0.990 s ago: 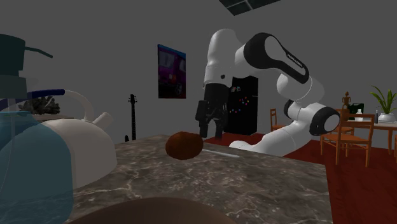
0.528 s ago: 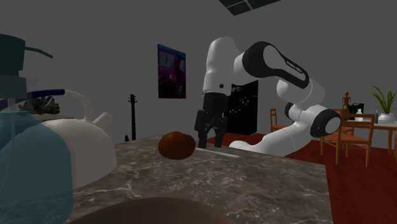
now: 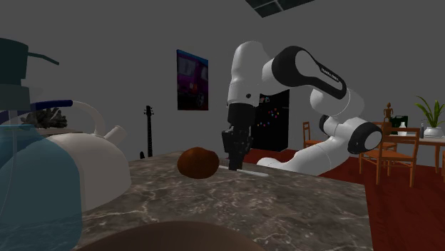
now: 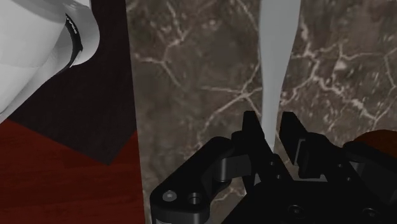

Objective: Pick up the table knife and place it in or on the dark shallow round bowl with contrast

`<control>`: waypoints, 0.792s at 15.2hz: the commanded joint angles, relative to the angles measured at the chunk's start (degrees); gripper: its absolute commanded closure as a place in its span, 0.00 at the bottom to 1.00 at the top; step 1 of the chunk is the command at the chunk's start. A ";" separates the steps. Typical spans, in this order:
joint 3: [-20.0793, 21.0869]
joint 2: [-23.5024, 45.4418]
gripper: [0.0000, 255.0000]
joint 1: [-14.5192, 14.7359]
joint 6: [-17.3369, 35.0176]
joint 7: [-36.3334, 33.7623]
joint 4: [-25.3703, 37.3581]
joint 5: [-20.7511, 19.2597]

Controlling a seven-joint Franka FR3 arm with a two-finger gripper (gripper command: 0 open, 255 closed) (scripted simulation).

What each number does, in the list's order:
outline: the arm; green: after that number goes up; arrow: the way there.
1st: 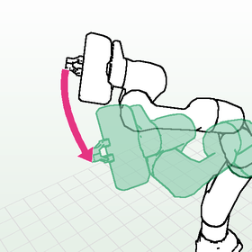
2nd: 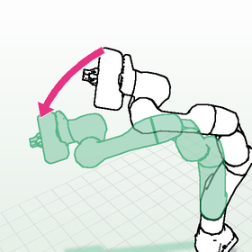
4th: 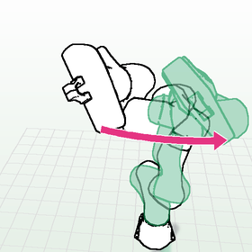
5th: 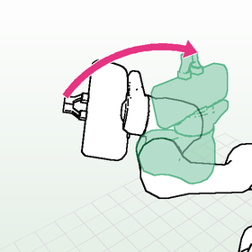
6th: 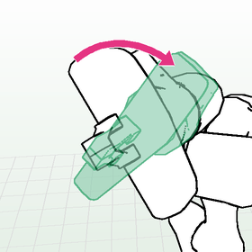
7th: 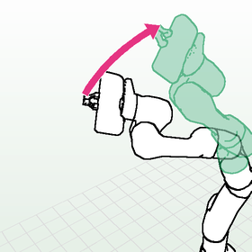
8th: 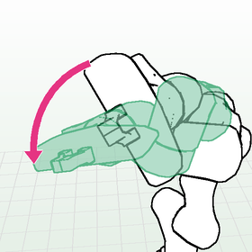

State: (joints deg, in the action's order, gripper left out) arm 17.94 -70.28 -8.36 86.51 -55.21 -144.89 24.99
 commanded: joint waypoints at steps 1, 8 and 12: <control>0.07 0.11 1.00 -0.01 0.04 0.00 -0.08 0.08; -0.31 0.90 1.00 -0.20 -0.83 -0.18 1.60 -0.31; -1.07 2.71 1.00 -0.63 -2.78 -0.57 5.38 -1.09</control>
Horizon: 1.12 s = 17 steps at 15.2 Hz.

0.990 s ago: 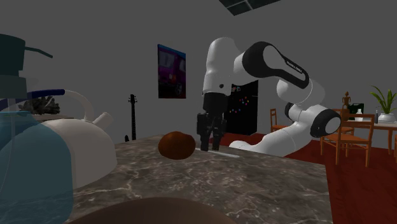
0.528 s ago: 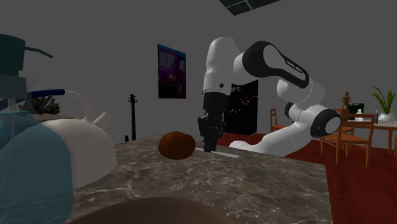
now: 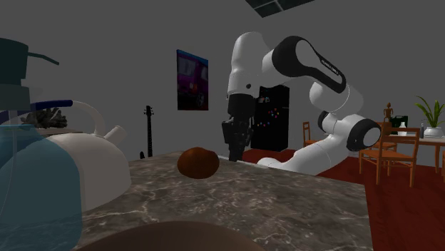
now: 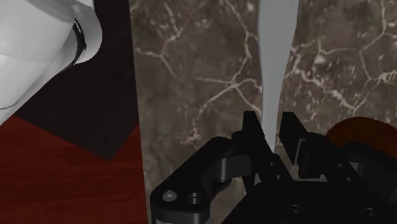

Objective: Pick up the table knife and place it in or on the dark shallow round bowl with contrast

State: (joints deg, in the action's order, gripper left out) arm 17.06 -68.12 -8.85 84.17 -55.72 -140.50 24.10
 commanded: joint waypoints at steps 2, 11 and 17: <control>-0.54 1.49 1.00 -0.33 -1.42 -0.27 2.91 -0.56; -1.86 5.99 1.00 -1.06 -5.89 -1.31 11.94 -1.95; -2.54 9.25 1.00 -1.46 -8.98 -2.11 18.34 -2.68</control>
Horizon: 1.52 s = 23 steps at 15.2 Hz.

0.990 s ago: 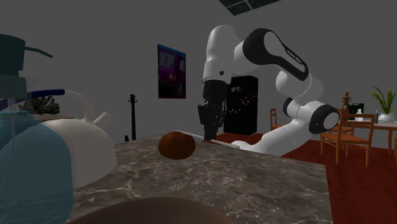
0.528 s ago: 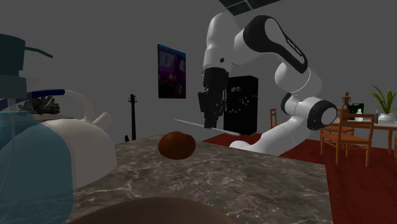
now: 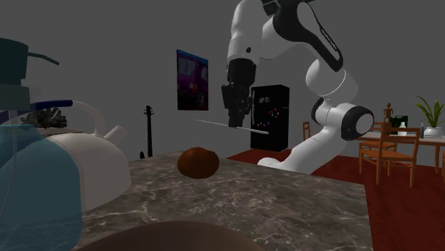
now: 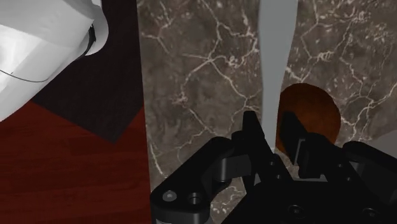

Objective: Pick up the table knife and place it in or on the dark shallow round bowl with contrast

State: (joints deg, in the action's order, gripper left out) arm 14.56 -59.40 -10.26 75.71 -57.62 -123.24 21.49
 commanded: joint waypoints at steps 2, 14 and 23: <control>1.39 1.64 1.00 -0.27 -0.02 -1.30 2.12 0.80; 20.22 16.67 1.00 -5.64 7.46 -14.60 16.48 6.99; 42.61 33.07 1.00 -17.16 11.87 -27.53 34.44 2.62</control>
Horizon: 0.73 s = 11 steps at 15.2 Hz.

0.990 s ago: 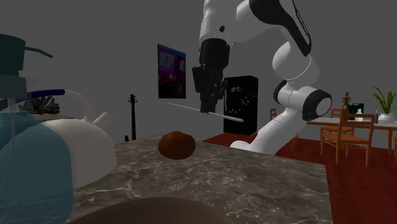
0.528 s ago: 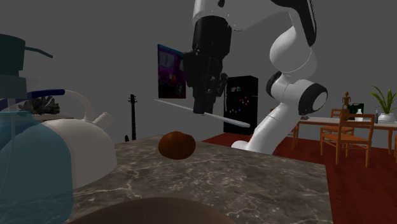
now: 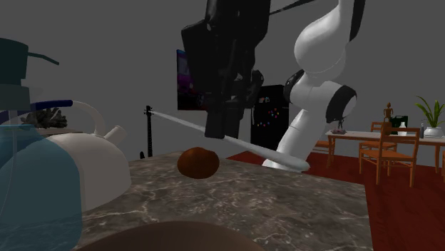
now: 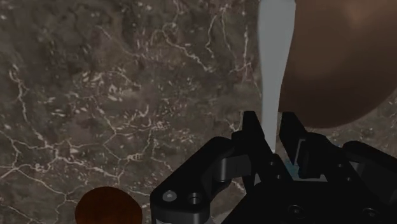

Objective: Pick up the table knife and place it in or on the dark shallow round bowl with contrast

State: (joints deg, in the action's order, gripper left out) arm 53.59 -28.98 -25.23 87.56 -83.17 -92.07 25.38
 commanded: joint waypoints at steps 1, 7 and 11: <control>7.76 4.99 1.00 -4.69 0.37 -3.85 5.81 -2.76; 48.60 7.43 1.00 -43.85 -2.94 -9.85 26.23 -3.59; 53.49 1.31 1.00 -53.91 -5.10 -9.20 33.52 2.61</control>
State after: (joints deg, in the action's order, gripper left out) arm 106.71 -27.27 -78.69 81.98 -92.49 -58.28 27.52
